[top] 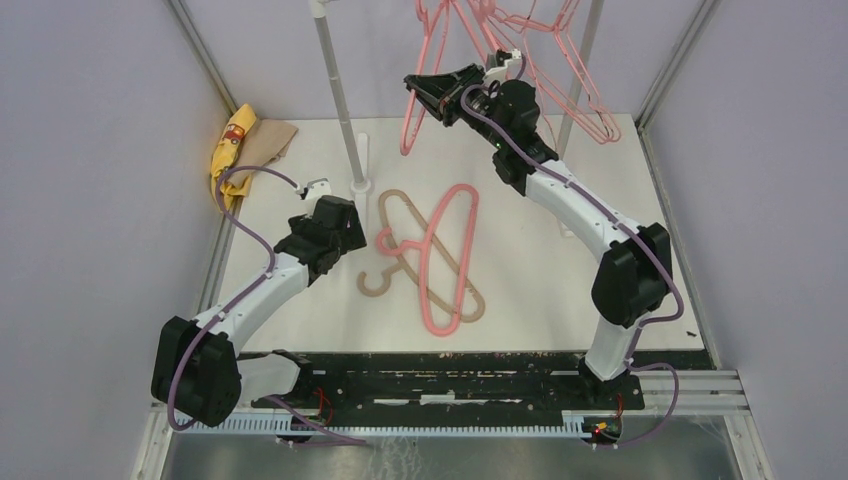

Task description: Organize the hangers

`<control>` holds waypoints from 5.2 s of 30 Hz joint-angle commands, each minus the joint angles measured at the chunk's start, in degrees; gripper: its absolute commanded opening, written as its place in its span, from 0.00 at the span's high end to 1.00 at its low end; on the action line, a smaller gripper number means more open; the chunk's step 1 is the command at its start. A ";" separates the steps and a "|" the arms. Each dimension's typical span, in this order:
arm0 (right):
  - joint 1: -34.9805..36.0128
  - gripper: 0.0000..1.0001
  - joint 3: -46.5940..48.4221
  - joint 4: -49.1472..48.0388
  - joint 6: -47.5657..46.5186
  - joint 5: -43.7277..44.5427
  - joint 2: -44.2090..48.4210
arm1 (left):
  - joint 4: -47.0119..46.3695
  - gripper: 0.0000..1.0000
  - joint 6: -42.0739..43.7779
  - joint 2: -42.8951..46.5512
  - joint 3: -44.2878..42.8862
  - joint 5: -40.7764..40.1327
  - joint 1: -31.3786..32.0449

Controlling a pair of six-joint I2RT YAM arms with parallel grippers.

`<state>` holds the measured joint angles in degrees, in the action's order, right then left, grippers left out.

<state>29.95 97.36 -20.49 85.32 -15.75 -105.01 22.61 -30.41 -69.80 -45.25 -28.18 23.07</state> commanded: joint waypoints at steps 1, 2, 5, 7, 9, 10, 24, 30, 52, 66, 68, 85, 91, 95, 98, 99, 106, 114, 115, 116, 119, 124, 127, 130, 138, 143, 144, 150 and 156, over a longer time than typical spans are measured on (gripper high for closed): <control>-1.73 0.93 -6.23 -3.83 1.52 4.23 6.87 | -1.61 0.01 -3.16 -0.04 -0.01 -1.17 -0.03; -2.08 0.93 -7.23 -3.85 1.52 4.69 7.72 | -1.61 0.01 -3.09 0.01 0.07 -1.18 -0.03; -3.47 0.90 -8.83 -3.81 1.69 4.27 8.92 | -1.61 0.01 -3.16 -0.11 0.16 -1.19 0.02; -4.03 0.80 -8.77 -3.85 1.69 2.82 9.03 | -1.61 0.01 -3.20 -0.28 0.17 -1.10 0.01; -4.34 0.70 -8.69 -4.02 1.11 1.29 9.36 | -1.61 0.01 -3.24 -0.34 0.20 -1.03 0.02; -4.36 0.67 -8.68 -3.92 0.33 0.60 9.75 | -1.61 0.01 -3.25 -0.34 0.17 -1.02 -0.03; -3.30 0.33 -18.94 24.51 -33.92 12.11 34.16 | -1.61 0.01 -3.38 -1.02 0.14 -1.35 -0.04; 3.79 0.33 -22.92 40.16 -50.85 21.74 40.08 | -1.60 0.01 -3.64 -2.37 -0.91 -1.82 -0.04; 22.73 0.38 -35.89 37.84 -52.62 22.23 18.94 | -3.27 0.01 -5.97 -7.97 -0.18 -1.00 -0.18; 23.61 0.38 -28.44 33.57 -46.86 22.52 1.43 | -3.62 0.01 -5.53 -4.58 2.51 -0.13 -0.20; 23.65 0.38 -28.10 33.59 -46.53 23.19 -0.07 | -3.67 0.01 -5.57 -4.41 2.75 0.09 -0.19; 23.65 0.84 -32.67 33.86 -44.60 29.27 -0.69 | -3.76 0.01 -6.08 -1.51 4.38 0.05 -0.15; 23.66 0.98 -35.28 35.21 -44.75 32.05 9.46 | -3.27 0.01 -7.17 0.20 4.36 -1.23 -0.20; 23.66 1.00 -36.64 35.98 -44.35 33.70 16.59 | -3.60 0.01 -8.86 3.09 5.58 -2.12 -0.21; 23.66 0.99 -35.30 36.52 -44.67 33.31 20.60 | -4.15 0.01 -9.53 4.51 6.56 -2.13 -0.14; 23.61 0.99 -34.35 36.63 -44.56 32.50 21.42 | -4.03 0.01 -9.82 4.58 6.76 -2.11 -0.13; 20.69 0.99 -26.59 32.68 -36.57 16.82 21.20 | -4.99 0.01 -12.39 7.56 9.79 -2.29 -0.16; 20.59 0.99 -16.66 29.18 -33.20 11.20 17.60 | -4.59 0.01 -12.13 9.76 9.37 -2.88 -0.18; 20.58 0.99 -14.48 29.28 -33.19 10.41 16.97 | -4.59 0.01 -12.13 9.89 9.25 -3.12 -0.18; 20.58 0.99 -12.22 29.52 -33.23 9.60 16.21 | -4.59 0.01 -12.13 9.98 9.08 -3.18 -0.18; 20.58 0.98 -4.64 30.49 -33.84 8.39 13.63 | -4.55 0.01 -12.20 10.08 8.62 -3.19 -0.16; 20.34 0.97 6.86 32.08 -35.04 6.86 8.39 | -4.16 0.01 -12.39 10.96 8.49 -3.47 -0.13; 19.20 0.97 15.15 33.70 -35.93 6.55 3.92 | -4.06 0.01 -12.22 11.75 8.60 -3.66 -0.14; 16.34 0.97 19.91 31.13 -32.70 5.25 0.16 | -3.60 0.01 -11.90 12.37 8.50 -3.80 -0.19; 9.00 0.97 23.03 16.93 -20.35 1.30 -6.08 | -3.52 0.01 -11.11 12.40 8.56 -4.27 -0.16; 6.50 0.97 23.66 11.00 -18.14 1.01 -6.92 | -3.85 0.01 -10.37 10.51 8.18 -3.84 -0.16; 6.23 0.97 23.47 9.87 -17.83 0.66 -6.88 | -3.67 0.01 -10.37 10.14 8.14 -3.89 -0.18; 5.35 0.97 21.12 4.62 -15.49 -1.04 -6.25 | -4.45 0.01 -10.54 9.90 8.95 -3.81 -0.21; 4.28 0.96 17.43 2.95 -12.12 0.05 -4.91 | -4.59 0.01 -10.41 8.95 8.87 -3.43 -0.16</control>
<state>35.38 116.66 -10.61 69.32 -15.57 -113.47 20.40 -40.05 -60.27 -34.89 -30.04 23.05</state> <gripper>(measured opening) 0.255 0.990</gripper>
